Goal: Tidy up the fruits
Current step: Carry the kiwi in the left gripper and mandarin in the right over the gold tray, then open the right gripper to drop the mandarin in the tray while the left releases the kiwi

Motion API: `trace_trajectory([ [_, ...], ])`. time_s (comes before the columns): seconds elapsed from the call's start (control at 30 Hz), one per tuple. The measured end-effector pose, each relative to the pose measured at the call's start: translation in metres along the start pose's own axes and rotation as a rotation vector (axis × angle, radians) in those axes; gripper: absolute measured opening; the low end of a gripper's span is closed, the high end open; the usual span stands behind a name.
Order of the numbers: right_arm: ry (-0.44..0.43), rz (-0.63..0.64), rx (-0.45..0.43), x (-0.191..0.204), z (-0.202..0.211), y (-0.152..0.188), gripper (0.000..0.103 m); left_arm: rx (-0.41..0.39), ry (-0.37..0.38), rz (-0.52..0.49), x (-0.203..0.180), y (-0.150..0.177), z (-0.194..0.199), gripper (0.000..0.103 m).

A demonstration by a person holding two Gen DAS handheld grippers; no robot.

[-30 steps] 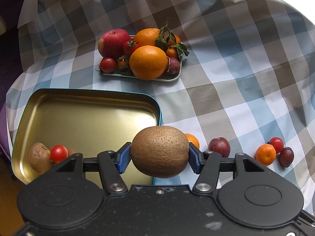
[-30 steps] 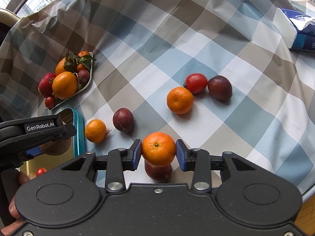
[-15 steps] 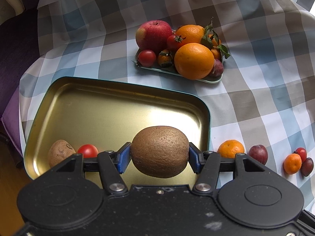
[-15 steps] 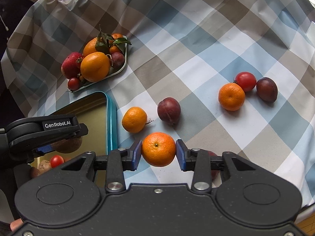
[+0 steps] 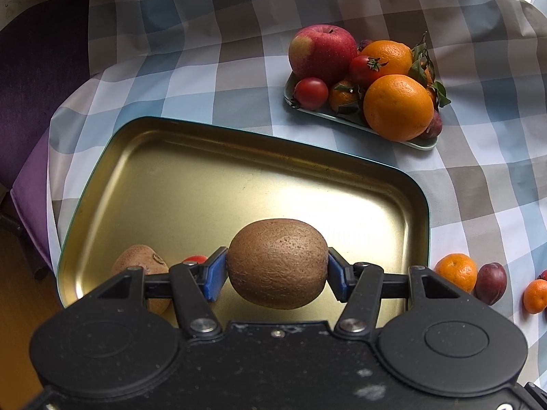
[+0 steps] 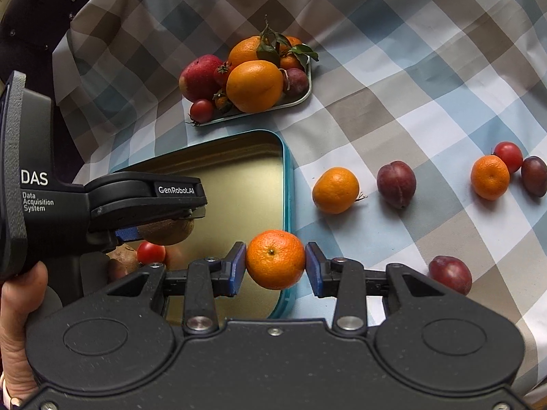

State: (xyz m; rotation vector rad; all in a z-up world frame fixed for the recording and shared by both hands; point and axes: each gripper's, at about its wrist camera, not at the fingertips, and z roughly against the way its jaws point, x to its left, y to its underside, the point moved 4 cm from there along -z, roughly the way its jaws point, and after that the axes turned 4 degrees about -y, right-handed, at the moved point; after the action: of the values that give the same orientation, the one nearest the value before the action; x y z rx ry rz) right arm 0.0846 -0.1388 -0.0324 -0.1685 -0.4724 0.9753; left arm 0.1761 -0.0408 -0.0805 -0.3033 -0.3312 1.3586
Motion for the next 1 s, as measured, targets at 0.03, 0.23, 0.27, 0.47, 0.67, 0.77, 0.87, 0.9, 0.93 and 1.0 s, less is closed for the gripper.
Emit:
trace_trajectory([
  [0.03, -0.001, 0.01, 0.001, 0.003, -0.001, 0.001, 0.047, 0.001, 0.0, 0.001, 0.001, -0.001, -0.001, 0.06],
  [0.23, 0.015, 0.073, 0.003, 0.018, -0.008, 0.008, 0.047, -0.004, -0.004, -0.001, 0.002, -0.003, -0.002, 0.06],
  [0.27, 0.013, 0.076, 0.006, 0.019, -0.009, 0.008, 0.047, -0.005, -0.007, -0.003, 0.002, -0.003, -0.002, 0.06],
  [0.47, -0.005, 0.072, 0.008, 0.023, -0.01, 0.01, 0.048, 0.006, -0.014, -0.004, 0.004, -0.005, -0.004, 0.061],
  [0.67, -0.038, 0.065, 0.021, 0.023, -0.009, 0.01, 0.05, -0.041, -0.023, -0.019, 0.003, -0.007, 0.004, 0.067],
  [0.77, -0.028, 0.058, 0.026, 0.021, -0.011, 0.01, 0.05, -0.044, -0.034, -0.042, -0.001, -0.006, 0.004, 0.067],
  [0.87, -0.019, 0.05, 0.03, 0.019, -0.012, 0.01, 0.05, -0.044, -0.042, -0.048, -0.002, -0.005, 0.004, 0.067],
  [0.9, -0.019, 0.048, 0.031, 0.019, -0.012, 0.009, 0.05, -0.041, -0.039, -0.045, -0.002, -0.005, 0.003, 0.067],
  [0.93, -0.016, 0.044, 0.031, 0.018, -0.012, 0.009, 0.05, -0.037, -0.034, -0.041, -0.001, -0.005, 0.003, 0.067],
  [1.0, -0.011, 0.04, 0.03, 0.017, -0.012, 0.009, 0.05, -0.027, -0.025, -0.032, 0.001, -0.005, 0.002, 0.067],
])
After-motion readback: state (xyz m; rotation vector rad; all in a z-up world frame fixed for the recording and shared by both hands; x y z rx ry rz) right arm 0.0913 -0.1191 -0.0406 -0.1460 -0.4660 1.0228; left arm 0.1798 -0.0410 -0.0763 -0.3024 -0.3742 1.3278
